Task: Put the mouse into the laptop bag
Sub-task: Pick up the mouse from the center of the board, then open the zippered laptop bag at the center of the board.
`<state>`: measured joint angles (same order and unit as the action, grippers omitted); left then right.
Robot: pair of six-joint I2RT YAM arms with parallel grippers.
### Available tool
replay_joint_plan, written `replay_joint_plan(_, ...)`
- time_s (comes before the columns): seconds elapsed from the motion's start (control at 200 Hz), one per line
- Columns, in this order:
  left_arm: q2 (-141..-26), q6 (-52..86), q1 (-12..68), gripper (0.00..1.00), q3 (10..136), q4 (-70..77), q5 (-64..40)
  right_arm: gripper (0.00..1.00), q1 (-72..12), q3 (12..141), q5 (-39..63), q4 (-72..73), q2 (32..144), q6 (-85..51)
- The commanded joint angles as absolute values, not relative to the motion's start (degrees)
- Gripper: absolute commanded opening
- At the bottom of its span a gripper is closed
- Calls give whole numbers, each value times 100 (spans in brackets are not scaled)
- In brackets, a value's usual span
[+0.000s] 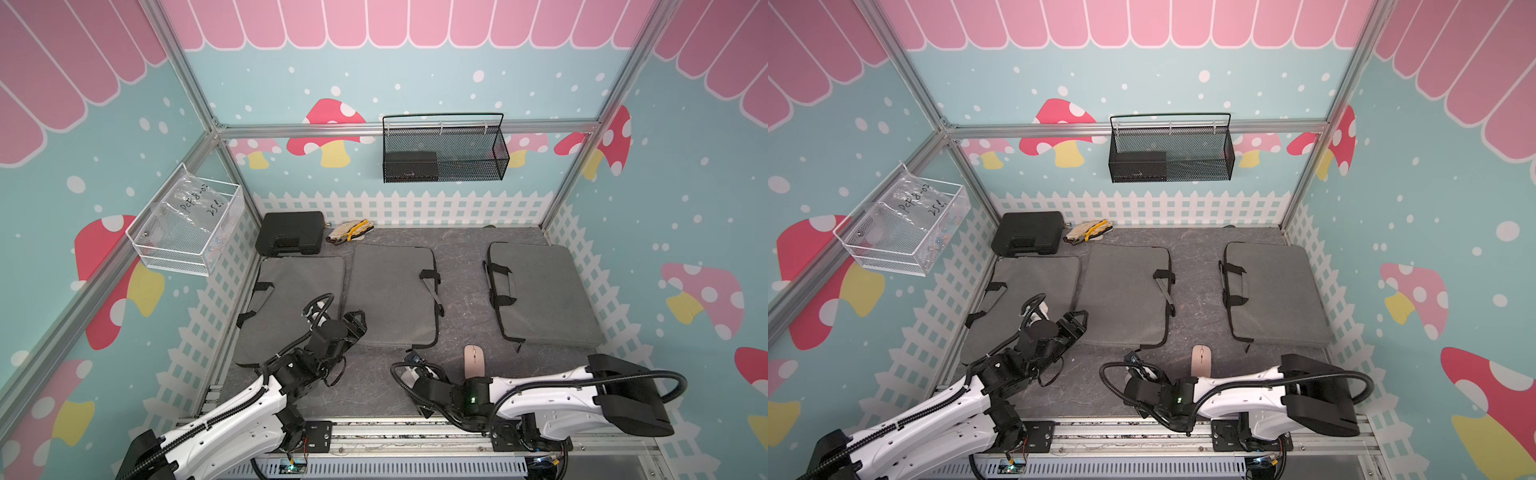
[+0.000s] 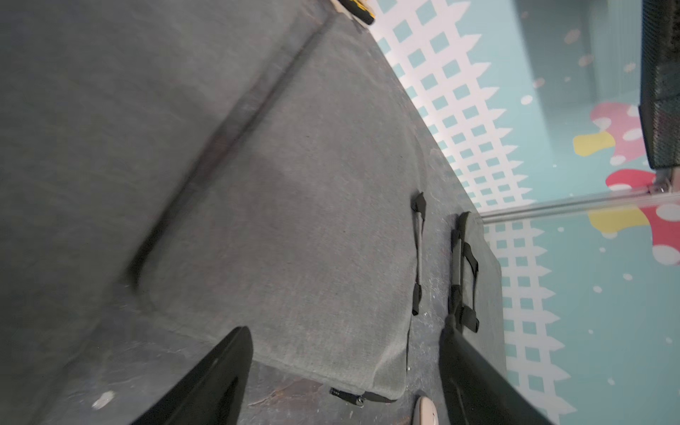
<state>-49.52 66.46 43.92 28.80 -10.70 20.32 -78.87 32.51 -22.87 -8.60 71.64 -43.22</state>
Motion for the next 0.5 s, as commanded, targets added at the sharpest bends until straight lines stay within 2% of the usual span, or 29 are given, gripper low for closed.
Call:
replay_joint_plan(0.0,-5422,5800,4764,82,3413,-667,1871,47,-7362,3033,-2525,-794,6396,-4071)
replay_joint_plan(0.27,-7202,4842,5293,80,4874,-529,1293,43,-5302,2387,-2305,-997,4690,-3881)
replay_joint_plan(0.495,-9178,4221,5414,77,6915,-1424,1185,39,-3871,2058,-1639,-1002,4145,-3621)
